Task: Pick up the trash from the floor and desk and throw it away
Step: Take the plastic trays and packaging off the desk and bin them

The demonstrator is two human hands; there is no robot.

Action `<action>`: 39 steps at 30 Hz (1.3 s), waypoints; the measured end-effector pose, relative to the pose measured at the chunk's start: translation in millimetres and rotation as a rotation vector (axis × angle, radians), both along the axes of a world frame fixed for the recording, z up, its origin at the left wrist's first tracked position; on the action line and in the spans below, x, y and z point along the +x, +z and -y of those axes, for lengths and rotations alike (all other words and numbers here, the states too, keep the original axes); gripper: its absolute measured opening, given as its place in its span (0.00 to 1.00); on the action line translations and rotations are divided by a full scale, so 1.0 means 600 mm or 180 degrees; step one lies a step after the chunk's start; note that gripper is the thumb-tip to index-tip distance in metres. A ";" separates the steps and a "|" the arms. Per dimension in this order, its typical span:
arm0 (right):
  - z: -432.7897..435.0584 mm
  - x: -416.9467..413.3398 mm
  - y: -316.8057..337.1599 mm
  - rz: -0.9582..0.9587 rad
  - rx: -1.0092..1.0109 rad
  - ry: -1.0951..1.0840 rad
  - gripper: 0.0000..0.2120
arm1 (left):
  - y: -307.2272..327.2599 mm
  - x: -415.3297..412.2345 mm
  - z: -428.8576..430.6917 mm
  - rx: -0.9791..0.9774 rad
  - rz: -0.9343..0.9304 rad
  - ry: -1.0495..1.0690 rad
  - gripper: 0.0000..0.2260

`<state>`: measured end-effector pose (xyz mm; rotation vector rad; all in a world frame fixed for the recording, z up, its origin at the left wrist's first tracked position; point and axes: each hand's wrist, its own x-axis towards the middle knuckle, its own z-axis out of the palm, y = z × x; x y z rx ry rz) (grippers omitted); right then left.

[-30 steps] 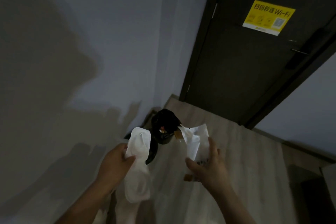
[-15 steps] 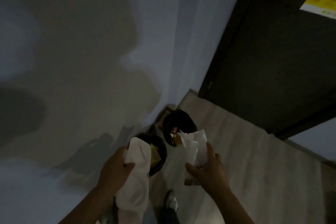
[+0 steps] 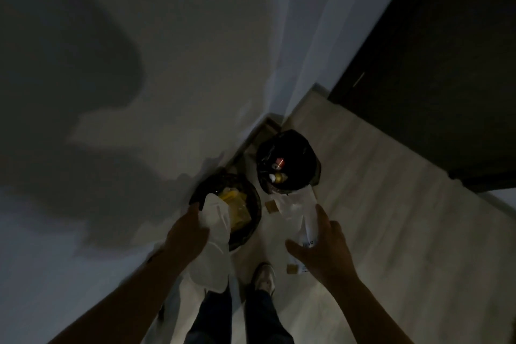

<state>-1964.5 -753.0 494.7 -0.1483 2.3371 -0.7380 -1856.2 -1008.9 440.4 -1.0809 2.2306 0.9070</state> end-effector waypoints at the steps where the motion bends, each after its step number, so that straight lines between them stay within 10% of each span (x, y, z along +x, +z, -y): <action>1: 0.002 -0.005 -0.021 0.0030 0.0023 0.0008 0.48 | -0.026 -0.010 0.005 0.0025 0.0089 -0.0089 0.30; 17: 0.047 -0.014 -0.289 0.0224 0.0460 0.0005 0.51 | -0.332 -0.079 0.067 0.0047 0.0502 -0.0325 0.27; 35: 0.280 0.003 -0.447 0.0680 0.0892 0.1231 0.57 | -0.331 0.043 0.124 0.0065 0.0720 -0.1113 0.15; 39: 0.296 0.006 -0.437 0.0644 0.0950 0.1423 0.46 | -0.308 0.053 0.140 -0.0043 0.0680 -0.1250 0.12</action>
